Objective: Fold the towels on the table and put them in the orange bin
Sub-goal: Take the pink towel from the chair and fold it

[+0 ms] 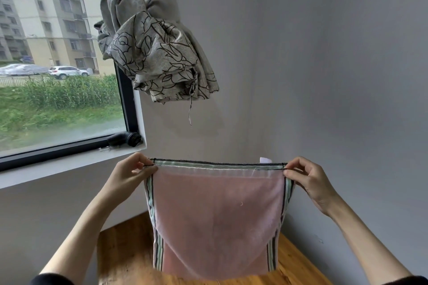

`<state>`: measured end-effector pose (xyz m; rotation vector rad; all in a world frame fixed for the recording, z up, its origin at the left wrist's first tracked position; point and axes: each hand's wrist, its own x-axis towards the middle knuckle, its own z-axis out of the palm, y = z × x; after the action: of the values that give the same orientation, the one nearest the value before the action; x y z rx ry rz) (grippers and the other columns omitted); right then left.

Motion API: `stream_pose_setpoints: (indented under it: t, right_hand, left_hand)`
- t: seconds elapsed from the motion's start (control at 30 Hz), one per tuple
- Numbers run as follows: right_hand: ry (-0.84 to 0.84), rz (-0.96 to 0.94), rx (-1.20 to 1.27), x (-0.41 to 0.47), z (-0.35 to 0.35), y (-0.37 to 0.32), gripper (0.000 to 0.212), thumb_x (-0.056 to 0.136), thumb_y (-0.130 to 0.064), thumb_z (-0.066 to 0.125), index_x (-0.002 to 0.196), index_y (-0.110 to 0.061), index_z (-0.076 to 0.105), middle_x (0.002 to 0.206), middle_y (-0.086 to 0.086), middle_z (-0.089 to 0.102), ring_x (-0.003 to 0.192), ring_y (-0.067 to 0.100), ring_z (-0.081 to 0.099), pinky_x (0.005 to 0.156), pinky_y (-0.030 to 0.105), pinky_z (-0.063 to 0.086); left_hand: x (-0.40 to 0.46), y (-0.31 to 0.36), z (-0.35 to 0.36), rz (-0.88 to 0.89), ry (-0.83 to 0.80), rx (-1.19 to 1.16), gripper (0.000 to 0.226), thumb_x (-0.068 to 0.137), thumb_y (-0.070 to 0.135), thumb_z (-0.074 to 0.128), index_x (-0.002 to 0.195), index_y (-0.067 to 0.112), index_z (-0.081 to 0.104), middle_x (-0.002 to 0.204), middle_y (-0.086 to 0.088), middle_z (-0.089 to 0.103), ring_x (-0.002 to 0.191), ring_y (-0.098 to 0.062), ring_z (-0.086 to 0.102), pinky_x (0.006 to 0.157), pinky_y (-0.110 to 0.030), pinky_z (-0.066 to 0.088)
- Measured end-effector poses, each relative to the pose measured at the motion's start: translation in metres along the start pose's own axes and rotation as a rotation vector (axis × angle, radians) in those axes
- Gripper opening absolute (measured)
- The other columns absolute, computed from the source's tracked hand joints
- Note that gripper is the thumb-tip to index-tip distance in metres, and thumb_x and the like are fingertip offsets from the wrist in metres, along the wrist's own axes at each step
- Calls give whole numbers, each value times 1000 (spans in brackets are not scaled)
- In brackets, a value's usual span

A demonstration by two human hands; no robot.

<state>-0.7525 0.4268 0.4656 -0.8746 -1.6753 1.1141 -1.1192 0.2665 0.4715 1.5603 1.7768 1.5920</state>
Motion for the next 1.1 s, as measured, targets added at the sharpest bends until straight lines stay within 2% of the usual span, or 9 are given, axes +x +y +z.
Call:
stream_pose_setpoints:
  t: [0.17,0.27,0.37,0.57,0.73,0.87,0.93,1.03,1.1]
  right_hand:
    - [11,-63,-94,3,0,-10,18,82,5,62,72,-10,58,72,0,58,64,5,53,60,8,41]
    - [5,-68,-130,3,-4,-11,16,83,4,62,74,-8,57,73,2,57,67,13,51,60,9,40]
    - [-9,-57,-126,3,-9,-11,16,84,5,61,74,-7,58,71,2,56,67,13,50,60,10,40]
    - [-17,69,9,7,-14,-7,11,85,4,59,77,-3,61,73,8,60,72,18,55,71,29,45]
    - [-12,123,175,11,-15,-6,11,84,4,60,79,-5,63,69,5,65,68,15,60,66,22,52]
    - [0,114,223,14,-12,-6,12,81,5,62,84,-5,67,71,5,67,67,12,63,64,18,53]
    - [-17,98,110,15,-11,-3,22,80,2,66,96,-11,69,79,3,69,74,12,65,69,15,53]
    - [-56,101,-226,22,-5,10,28,80,-4,70,103,-19,68,84,-4,67,82,7,61,68,7,47]
    - [-100,128,-425,30,4,26,16,82,-6,69,96,-11,71,82,2,66,78,13,58,70,17,46]
  left_hand:
    - [2,5,-2,-8,-70,87,7,83,10,67,81,5,62,78,-18,63,73,-24,54,71,-38,42]
    - [6,6,-3,-11,-58,138,10,81,11,70,76,5,63,76,-19,63,71,-27,56,69,-43,45]
    - [7,7,-3,-17,-41,165,15,77,15,74,70,8,62,71,-20,63,65,-26,56,64,-39,44]
    - [10,11,-2,-2,-19,177,15,76,16,75,68,11,62,66,-8,64,62,-19,55,63,-31,43]
    - [12,15,-4,40,-13,170,12,77,11,73,76,14,61,68,-5,61,59,-14,47,59,-22,37]
    - [11,11,-6,45,-38,302,23,77,12,73,86,31,65,74,0,64,58,-11,51,62,-18,39]
    - [11,6,-7,25,-44,367,17,77,13,74,80,30,67,77,2,67,70,-15,58,66,-22,42]
    - [13,-8,0,-12,-89,478,10,81,17,71,76,23,66,77,2,66,71,-12,56,65,-23,42]
    - [16,-21,9,-58,-125,538,6,83,17,68,78,17,65,78,0,65,73,-15,56,65,-25,41]
